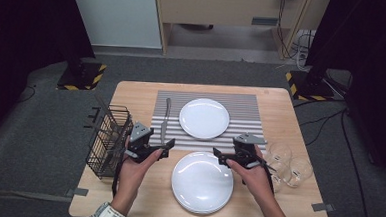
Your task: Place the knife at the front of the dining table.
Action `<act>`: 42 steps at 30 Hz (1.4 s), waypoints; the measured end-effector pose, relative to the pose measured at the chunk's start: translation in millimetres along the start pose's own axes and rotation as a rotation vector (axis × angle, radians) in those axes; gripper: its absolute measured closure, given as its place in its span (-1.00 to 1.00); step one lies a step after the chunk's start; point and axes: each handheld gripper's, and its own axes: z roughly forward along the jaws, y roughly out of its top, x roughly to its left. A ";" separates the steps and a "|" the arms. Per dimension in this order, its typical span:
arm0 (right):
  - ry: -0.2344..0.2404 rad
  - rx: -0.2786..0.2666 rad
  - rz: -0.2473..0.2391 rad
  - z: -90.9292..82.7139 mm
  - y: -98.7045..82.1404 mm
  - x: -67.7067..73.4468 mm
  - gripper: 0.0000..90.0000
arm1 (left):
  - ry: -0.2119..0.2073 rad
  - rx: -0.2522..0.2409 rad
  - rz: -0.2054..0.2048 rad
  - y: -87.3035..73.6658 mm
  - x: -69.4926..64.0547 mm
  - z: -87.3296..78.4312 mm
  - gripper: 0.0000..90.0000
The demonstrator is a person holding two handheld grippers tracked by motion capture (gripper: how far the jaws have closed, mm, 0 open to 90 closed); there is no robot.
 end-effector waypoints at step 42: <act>-0.004 0.000 -0.010 -0.4 1.6 -0.3 -0.82 | 0.070 -0.099 0.005 21.9 4.6 -75.3 -0.81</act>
